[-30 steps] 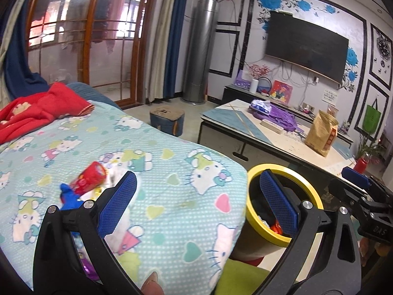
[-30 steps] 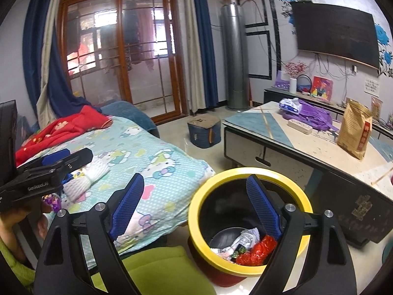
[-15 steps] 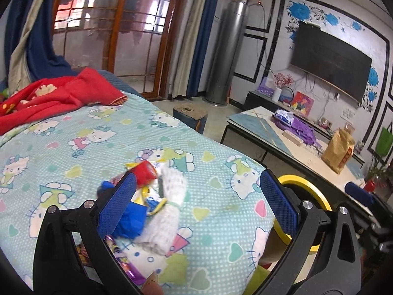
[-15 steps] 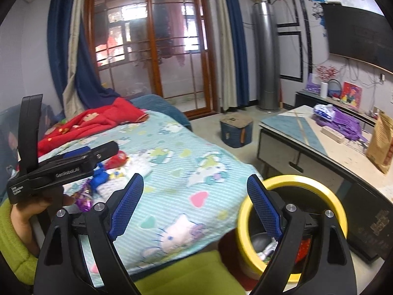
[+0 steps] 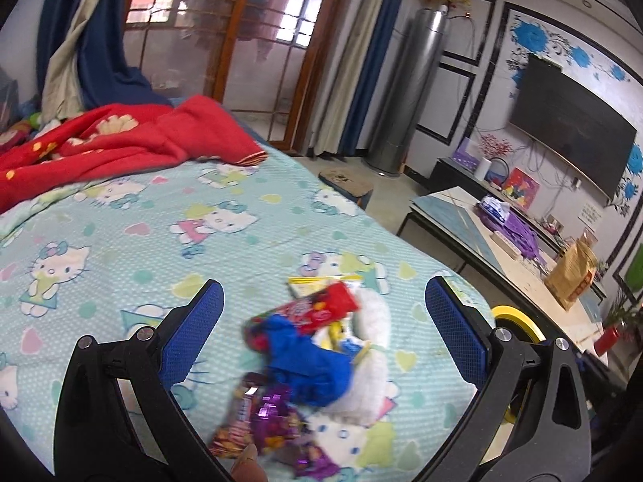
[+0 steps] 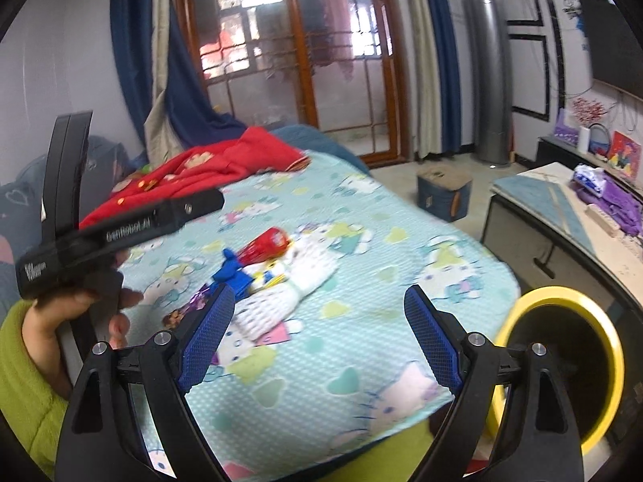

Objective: Collect trash
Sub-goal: 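Move both tools back over the blue bag and white mesh on the bed, then grasp the white mesh netting with the right gripper while the left grasps the blue bag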

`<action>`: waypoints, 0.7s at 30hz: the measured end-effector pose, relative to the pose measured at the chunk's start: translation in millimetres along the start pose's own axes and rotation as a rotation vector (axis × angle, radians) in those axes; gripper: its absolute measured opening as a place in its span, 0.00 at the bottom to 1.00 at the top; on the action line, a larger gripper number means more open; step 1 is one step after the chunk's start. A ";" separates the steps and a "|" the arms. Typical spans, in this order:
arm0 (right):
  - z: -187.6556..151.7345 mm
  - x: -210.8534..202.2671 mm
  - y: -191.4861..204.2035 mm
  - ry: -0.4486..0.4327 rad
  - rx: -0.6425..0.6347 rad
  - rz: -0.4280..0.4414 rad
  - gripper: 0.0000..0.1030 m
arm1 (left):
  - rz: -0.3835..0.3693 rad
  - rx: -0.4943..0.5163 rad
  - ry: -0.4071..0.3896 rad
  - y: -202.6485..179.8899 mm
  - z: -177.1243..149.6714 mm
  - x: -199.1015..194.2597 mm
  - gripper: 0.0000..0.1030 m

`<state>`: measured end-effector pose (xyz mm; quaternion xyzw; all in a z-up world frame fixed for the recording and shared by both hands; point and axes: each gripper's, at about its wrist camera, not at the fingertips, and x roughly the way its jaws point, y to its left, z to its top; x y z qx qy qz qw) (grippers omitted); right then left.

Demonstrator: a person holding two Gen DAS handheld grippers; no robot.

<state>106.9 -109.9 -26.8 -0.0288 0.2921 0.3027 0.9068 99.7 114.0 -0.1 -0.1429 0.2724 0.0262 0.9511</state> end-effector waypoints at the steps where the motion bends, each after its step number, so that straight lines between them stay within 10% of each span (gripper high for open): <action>1: -0.5 4.7 3.9 0.009 -0.007 0.005 0.81 | 0.001 -0.008 0.009 5.0 -0.1 1.2 0.90; 21: -14.4 82.7 19.7 0.224 0.037 0.066 0.81 | -0.184 -0.208 0.227 59.5 -24.1 42.9 0.68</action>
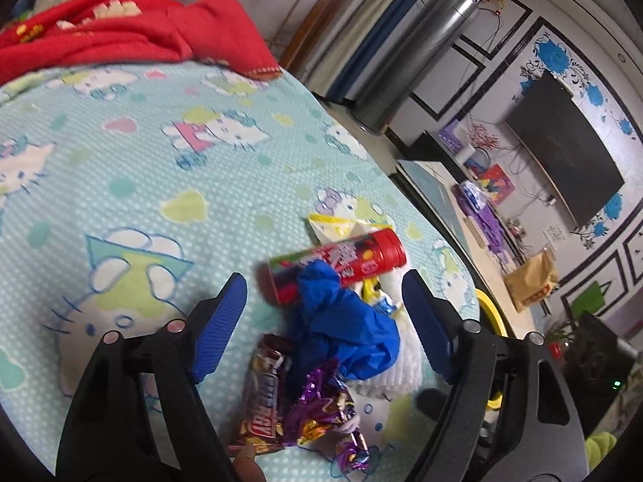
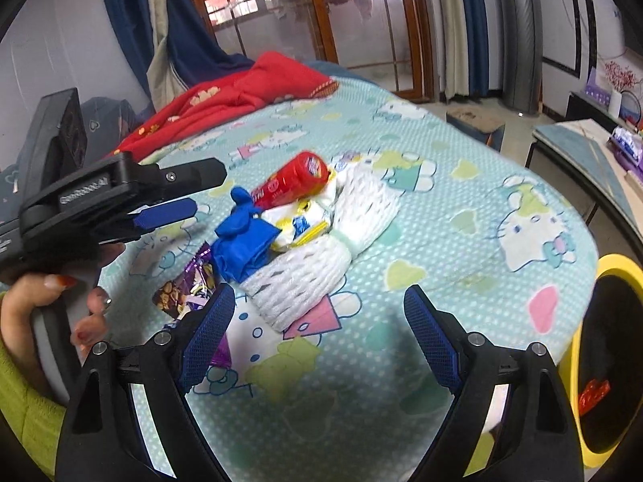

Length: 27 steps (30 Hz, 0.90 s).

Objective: Collect trash
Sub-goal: 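Grasp the white mesh netting with the right gripper while the left grasps the blue bag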

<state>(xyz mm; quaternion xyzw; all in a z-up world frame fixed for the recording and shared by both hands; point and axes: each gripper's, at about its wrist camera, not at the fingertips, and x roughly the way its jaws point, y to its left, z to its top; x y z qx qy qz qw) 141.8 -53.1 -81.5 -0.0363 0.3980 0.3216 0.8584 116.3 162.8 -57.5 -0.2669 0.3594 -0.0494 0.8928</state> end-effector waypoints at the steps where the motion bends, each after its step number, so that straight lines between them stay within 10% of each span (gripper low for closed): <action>1: -0.5 3.1 0.2 0.009 0.003 0.006 0.81 | -0.005 0.003 0.008 -0.8 -0.8 2.1 0.67; 15: -3.5 20.4 -3.4 0.043 0.010 0.028 0.44 | -0.037 0.023 0.080 -9.3 -10.9 21.2 0.52; 21: -6.2 17.4 -8.8 0.038 0.015 0.021 0.19 | -0.050 0.035 0.096 -12.5 -14.5 21.9 0.31; 27: -11.0 13.1 -15.2 0.036 0.033 0.013 0.16 | -0.045 0.047 0.090 -15.2 -14.7 21.4 0.10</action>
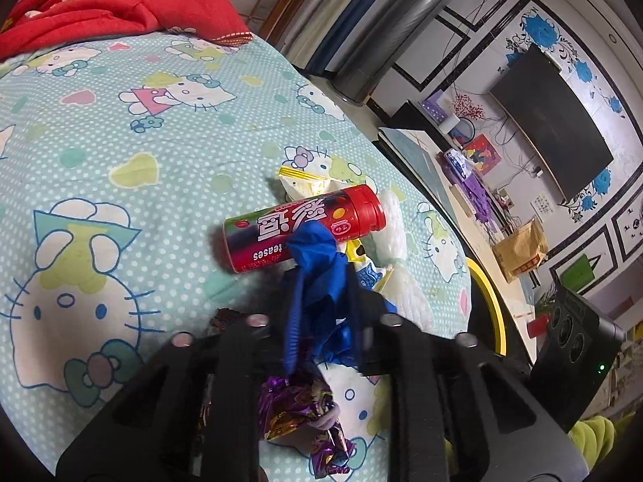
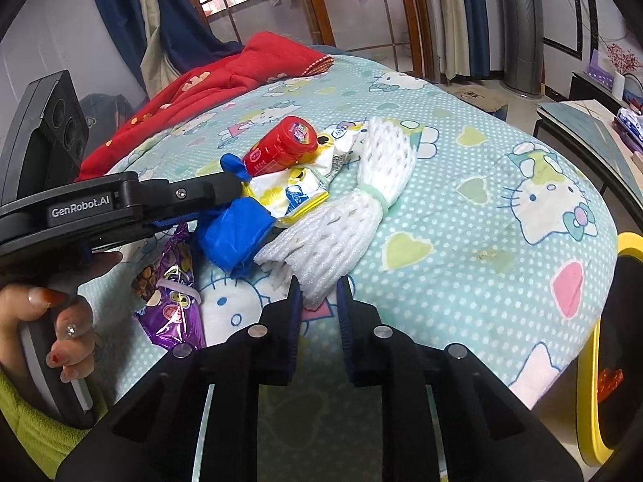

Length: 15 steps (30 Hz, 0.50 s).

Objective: Collect trash
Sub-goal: 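Grasp the white mesh netting with the right gripper while the left grasps the blue bag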

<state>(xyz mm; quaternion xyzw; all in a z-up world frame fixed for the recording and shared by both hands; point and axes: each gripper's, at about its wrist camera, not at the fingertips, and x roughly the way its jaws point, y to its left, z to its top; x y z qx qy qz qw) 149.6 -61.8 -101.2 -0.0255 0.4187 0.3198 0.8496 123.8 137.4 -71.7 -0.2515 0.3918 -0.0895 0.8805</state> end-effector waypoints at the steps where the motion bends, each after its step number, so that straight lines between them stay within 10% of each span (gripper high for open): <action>1: -0.6 -0.8 -1.0 -0.001 0.001 -0.002 0.15 | 0.003 0.004 -0.003 -1.1 0.0 -0.5 0.07; 15: -7.6 -21.2 -10.9 -0.055 -0.004 -0.036 0.13 | -0.001 0.117 -0.087 -33.7 6.9 -20.2 0.04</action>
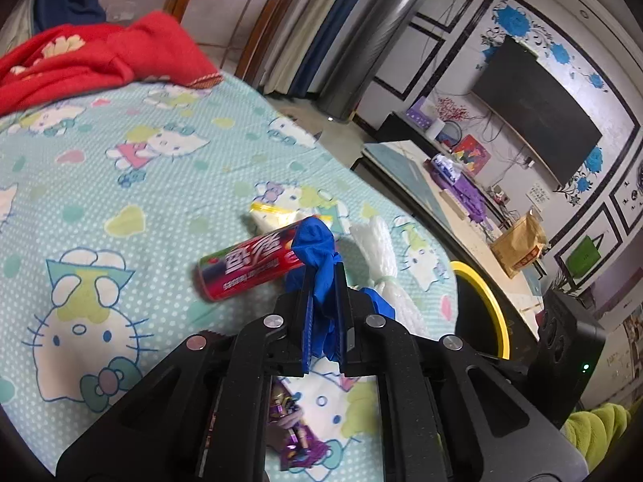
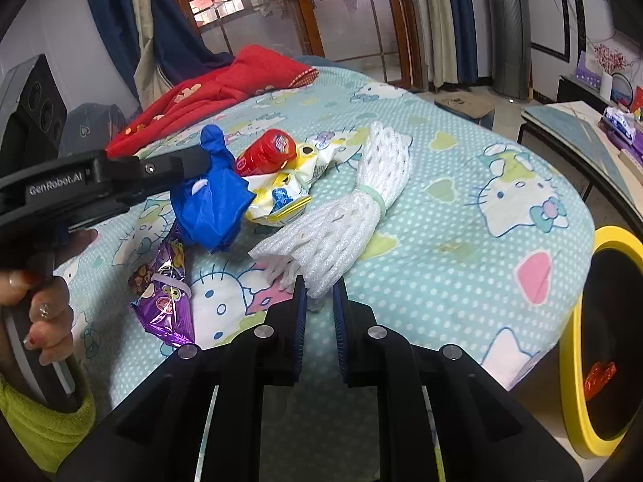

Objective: Collect trash
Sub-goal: 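Grasp the white mesh netting with the right gripper while the left grasps the blue bag, then carry the white mesh and blue bag over the yellow bin with both grippers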

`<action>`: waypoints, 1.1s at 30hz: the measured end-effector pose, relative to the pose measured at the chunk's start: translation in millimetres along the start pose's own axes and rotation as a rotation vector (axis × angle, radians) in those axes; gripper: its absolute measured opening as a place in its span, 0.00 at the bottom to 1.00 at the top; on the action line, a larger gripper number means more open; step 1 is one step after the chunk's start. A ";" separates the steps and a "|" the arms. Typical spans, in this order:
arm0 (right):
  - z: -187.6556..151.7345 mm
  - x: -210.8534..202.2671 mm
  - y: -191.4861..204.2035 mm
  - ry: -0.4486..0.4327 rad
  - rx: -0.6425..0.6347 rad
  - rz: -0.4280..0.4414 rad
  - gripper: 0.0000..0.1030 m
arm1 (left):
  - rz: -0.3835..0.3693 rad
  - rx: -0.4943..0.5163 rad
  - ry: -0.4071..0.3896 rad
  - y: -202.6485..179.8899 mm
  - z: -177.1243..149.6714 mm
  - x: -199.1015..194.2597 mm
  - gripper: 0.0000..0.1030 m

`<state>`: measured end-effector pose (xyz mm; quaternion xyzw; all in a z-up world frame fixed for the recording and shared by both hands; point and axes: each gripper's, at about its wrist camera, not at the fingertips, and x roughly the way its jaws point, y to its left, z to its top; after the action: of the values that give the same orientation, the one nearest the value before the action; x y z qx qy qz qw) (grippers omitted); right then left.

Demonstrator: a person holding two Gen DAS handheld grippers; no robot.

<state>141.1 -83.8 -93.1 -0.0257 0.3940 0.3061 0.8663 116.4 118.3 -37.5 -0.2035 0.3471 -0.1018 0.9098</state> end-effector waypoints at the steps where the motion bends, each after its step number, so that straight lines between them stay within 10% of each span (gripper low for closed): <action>1: 0.0 -3.2 -0.9 -0.009 -0.003 -0.003 0.13 | -0.004 0.007 -0.008 -3.0 0.8 -1.9 0.04; 33: -1.6 -90.3 -85.6 -0.144 0.044 -0.140 0.12 | -0.092 0.194 -0.076 -110.9 -12.2 3.8 0.04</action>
<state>141.8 -199.8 -48.0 -0.0120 0.3347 0.2372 0.9119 106.1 14.0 0.9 -0.1341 0.2911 -0.1686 0.9321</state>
